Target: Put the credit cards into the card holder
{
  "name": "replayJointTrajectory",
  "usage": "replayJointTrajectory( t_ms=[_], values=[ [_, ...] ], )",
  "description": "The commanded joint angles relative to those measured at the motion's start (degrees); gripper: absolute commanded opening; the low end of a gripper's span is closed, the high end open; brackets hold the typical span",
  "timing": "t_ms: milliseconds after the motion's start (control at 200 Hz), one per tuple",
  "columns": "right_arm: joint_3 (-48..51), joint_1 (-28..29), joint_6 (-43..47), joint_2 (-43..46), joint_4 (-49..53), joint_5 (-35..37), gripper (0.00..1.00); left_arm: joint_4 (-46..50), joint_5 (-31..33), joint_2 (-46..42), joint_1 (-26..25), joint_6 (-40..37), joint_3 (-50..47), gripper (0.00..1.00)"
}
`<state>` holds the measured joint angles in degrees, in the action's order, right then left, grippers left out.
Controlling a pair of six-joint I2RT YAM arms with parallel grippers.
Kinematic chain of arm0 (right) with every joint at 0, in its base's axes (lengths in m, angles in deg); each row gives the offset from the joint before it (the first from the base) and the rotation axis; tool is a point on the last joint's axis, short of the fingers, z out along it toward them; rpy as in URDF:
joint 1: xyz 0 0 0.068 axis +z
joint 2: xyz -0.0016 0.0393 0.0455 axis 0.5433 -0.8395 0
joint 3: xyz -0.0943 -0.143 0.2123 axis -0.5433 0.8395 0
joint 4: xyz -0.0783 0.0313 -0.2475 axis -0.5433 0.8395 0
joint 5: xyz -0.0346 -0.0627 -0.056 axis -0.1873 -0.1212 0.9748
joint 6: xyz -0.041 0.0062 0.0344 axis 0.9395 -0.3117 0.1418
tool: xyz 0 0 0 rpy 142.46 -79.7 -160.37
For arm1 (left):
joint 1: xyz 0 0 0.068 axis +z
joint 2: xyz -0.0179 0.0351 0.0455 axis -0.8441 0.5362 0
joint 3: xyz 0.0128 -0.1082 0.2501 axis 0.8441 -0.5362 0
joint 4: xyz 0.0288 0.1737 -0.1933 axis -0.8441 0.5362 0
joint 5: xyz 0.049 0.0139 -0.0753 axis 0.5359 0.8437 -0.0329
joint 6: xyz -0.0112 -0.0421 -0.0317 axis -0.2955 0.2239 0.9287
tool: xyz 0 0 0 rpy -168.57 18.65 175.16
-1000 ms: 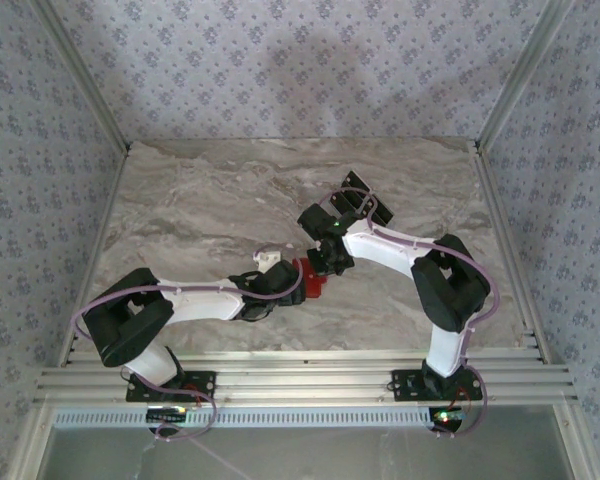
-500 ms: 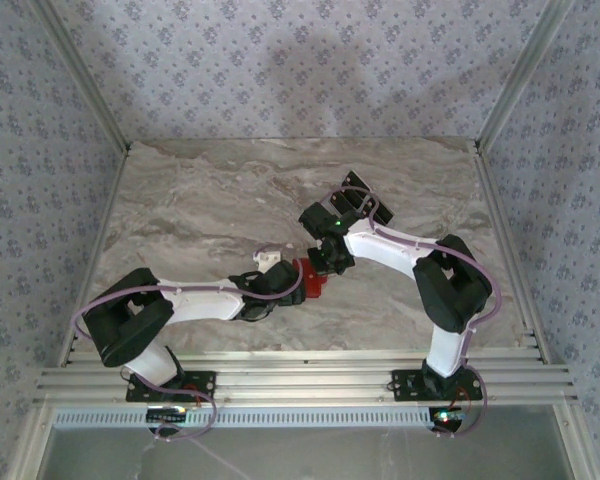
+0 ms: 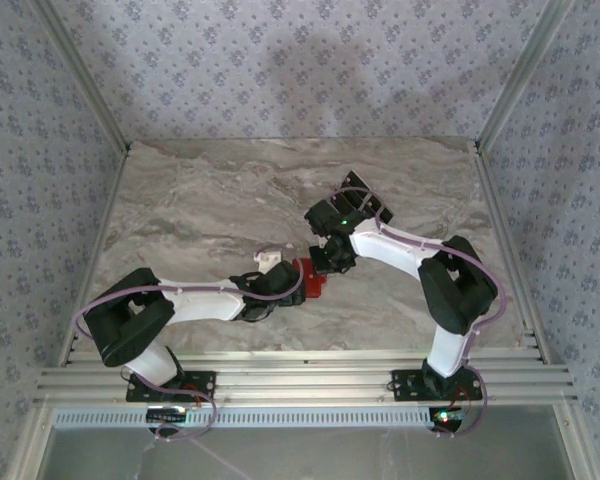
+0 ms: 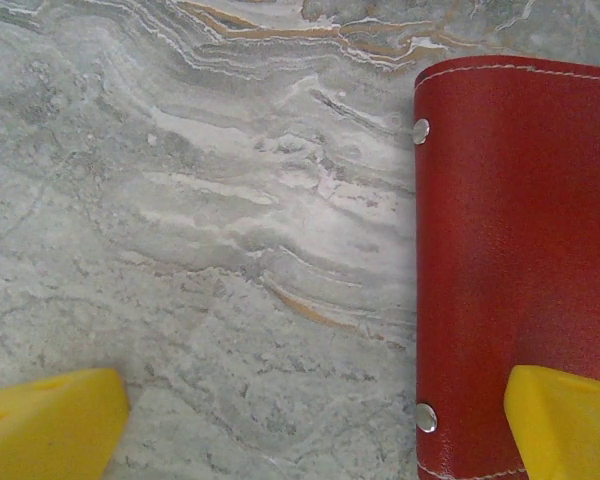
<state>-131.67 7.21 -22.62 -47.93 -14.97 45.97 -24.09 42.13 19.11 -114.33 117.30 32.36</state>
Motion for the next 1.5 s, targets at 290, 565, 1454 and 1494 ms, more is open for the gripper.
replayJointTrajectory(
  t_ms=[290, 565, 1454, 1494],
  values=[
    [0.4, -0.8, -1.6, 0.7, -4.9, -6.5, 0.00, 1.0, -6.0, 4.2, 0.2, 1.9, -2.8, 0.99],
    [-0.1, -0.4, -2.1, -1.5, -6.3, -7.5, 0.00, 1.1, -6.2, 4.4, 0.2, 1.7, -2.6, 0.99],
    [-1.2, 0.9, -2.2, -6.3, -7.6, -8.0, 0.00, 0.6, -6.3, 4.9, 0.2, 1.8, -2.8, 0.99],
    [-1.0, 0.9, -2.2, -6.2, -7.7, -8.1, 0.00, 0.6, -6.3, 4.9, 0.2, 1.8, -2.9, 0.99]
  ],
)
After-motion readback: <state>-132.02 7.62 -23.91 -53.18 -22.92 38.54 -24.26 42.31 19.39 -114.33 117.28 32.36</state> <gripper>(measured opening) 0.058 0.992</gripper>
